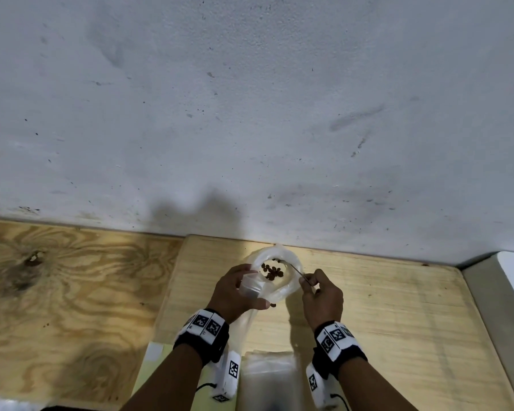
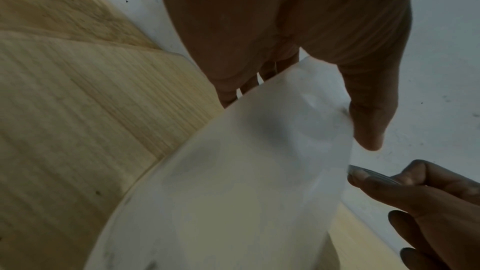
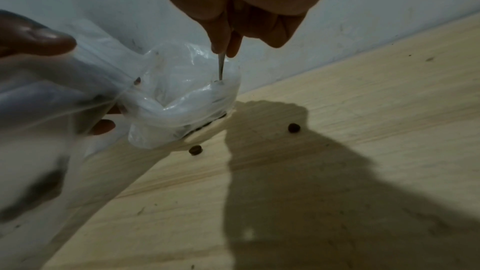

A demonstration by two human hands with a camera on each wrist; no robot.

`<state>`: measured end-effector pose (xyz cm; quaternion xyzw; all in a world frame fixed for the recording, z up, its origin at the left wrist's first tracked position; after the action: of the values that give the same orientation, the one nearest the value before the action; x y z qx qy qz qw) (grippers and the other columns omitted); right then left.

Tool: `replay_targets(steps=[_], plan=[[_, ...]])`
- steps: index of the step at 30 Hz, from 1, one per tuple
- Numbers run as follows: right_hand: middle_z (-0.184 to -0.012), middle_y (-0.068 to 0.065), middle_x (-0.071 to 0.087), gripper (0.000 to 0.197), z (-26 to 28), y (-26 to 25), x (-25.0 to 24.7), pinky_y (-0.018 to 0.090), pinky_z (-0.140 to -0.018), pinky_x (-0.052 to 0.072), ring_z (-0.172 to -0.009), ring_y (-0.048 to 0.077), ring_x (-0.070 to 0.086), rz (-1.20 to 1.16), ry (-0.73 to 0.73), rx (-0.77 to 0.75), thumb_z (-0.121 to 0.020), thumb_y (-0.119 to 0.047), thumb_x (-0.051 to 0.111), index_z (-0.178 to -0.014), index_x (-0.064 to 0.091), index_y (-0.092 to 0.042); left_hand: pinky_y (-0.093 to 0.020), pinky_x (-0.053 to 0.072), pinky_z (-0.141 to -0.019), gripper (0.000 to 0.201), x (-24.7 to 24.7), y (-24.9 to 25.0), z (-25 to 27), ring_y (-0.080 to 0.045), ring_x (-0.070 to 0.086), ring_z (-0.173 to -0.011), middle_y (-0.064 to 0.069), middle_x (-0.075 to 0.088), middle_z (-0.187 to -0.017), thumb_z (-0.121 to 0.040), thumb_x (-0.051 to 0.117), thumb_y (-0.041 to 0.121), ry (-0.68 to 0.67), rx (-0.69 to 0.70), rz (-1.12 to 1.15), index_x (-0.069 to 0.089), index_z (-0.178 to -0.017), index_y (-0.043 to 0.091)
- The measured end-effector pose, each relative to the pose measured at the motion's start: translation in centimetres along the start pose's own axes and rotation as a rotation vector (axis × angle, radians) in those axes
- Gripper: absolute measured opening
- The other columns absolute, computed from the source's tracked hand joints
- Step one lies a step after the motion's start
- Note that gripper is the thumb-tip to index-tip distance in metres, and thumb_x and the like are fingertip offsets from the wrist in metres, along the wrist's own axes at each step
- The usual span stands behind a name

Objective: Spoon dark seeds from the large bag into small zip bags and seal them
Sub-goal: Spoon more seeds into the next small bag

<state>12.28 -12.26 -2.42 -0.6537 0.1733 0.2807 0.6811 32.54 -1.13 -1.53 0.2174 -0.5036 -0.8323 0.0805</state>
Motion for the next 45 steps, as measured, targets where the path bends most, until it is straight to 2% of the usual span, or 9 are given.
replay_targets(steps=[7,16,19,24,28,32,35,39,45], plan=[[-0.075,-0.007,0.072,0.038,0.1,0.9,0.0,0.032,-0.056,0.050,-0.045,0.015,0.042,0.003,-0.062,0.017,-0.085,-0.025,0.071,-0.064,0.041,-0.030,-0.021,0.051,-0.076,0.078,-0.6,-0.3,-0.5,-0.010,0.060,-0.105,0.012,0.059,-0.122,-0.043,0.097,0.022,0.032,-0.010,-0.007,0.065,-0.113,0.022],[-0.070,-0.013,0.069,0.038,0.5,1.2,-1.6,0.031,-0.055,0.047,-0.047,0.016,0.047,-0.121,-0.102,-0.009,-0.079,-0.016,0.077,-0.063,0.043,-0.022,-0.033,0.054,-0.085,0.079,-0.5,-0.3,-0.7,-0.013,0.059,-0.107,0.015,0.057,-0.123,-0.041,0.096,0.025,0.007,-0.018,-0.026,0.066,-0.114,0.022],[-0.076,-0.019,0.072,0.037,0.2,-0.5,-0.6,0.034,-0.059,0.052,-0.058,0.018,0.062,-0.101,-0.114,-0.062,-0.083,-0.019,0.075,-0.063,0.045,-0.028,-0.039,0.056,-0.087,0.084,-0.4,-0.4,-0.5,-0.014,0.059,-0.107,0.018,0.055,-0.126,-0.030,0.092,0.037,-0.028,-0.014,-0.030,0.069,-0.110,0.023],[-0.084,-0.015,0.073,0.041,0.3,-1.9,0.9,0.034,-0.058,0.051,-0.050,0.010,0.050,0.006,-0.148,-0.132,-0.087,-0.025,0.071,-0.062,0.041,-0.039,-0.039,0.056,-0.089,0.084,-0.6,-0.5,-0.2,-0.016,0.059,-0.111,0.017,0.054,-0.129,-0.029,0.090,0.039,-0.037,-0.005,-0.030,0.069,-0.109,0.023],[-0.076,-0.010,0.073,0.039,0.6,-0.2,0.8,0.042,-0.066,0.057,-0.072,0.021,0.068,-0.064,-0.188,-0.046,-0.082,-0.018,0.074,-0.062,0.044,-0.030,-0.038,0.055,-0.089,0.088,-0.9,-0.4,-0.2,-0.016,0.058,-0.111,0.016,0.054,-0.130,-0.029,0.090,0.041,-0.035,-0.013,-0.039,0.068,-0.112,0.024],[-0.073,-0.008,0.072,0.038,0.9,0.7,-1.2,0.030,-0.055,0.048,-0.048,0.012,0.052,-0.127,-0.087,0.019,-0.081,-0.014,0.076,-0.063,0.043,-0.023,-0.040,0.055,-0.091,0.084,-0.9,0.0,0.0,-0.017,0.057,-0.113,0.014,0.054,-0.130,-0.031,0.091,0.038,-0.051,-0.010,-0.060,0.066,-0.110,0.030],[-0.065,-0.003,0.068,0.036,1.4,1.0,-2.3,0.027,-0.048,0.040,-0.042,0.013,0.036,-0.039,-0.028,0.014,-0.083,-0.016,0.071,-0.066,0.040,-0.025,-0.032,0.054,-0.088,0.081,-0.8,0.0,0.1,-0.015,0.056,-0.113,0.016,0.051,-0.131,-0.040,0.095,0.024,-0.068,0.010,-0.108,0.066,-0.115,0.024],[-0.055,0.000,0.059,0.031,3.0,1.7,-2.4,0.028,-0.048,0.039,-0.046,0.018,0.042,0.029,-0.030,0.050,-0.083,-0.017,0.067,-0.067,0.040,-0.017,-0.015,0.049,-0.074,0.077,-0.4,-0.2,0.5,-0.012,0.057,-0.111,0.017,0.049,-0.132,-0.045,0.096,0.011,-0.078,0.050,-0.115,0.067,-0.116,0.018],[-0.059,0.006,0.056,0.037,4.9,2.9,-1.5,0.029,-0.059,0.043,-0.058,0.020,0.049,-0.140,-0.009,0.218,-0.079,-0.015,0.071,-0.062,0.038,-0.014,-0.016,0.049,-0.075,0.076,-0.2,-0.4,0.9,-0.012,0.057,-0.110,0.015,0.049,-0.134,-0.045,0.096,0.012,-0.066,0.050,-0.114,0.067,-0.115,0.019]])
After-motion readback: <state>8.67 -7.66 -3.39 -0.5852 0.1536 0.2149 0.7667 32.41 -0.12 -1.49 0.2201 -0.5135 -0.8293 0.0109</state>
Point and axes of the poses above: each hand's wrist, its own z-axis away from the middle knuckle, its own x-axis out of the palm, y = z × x, the point moved 6 cm from there along -z, towards the middle knuckle
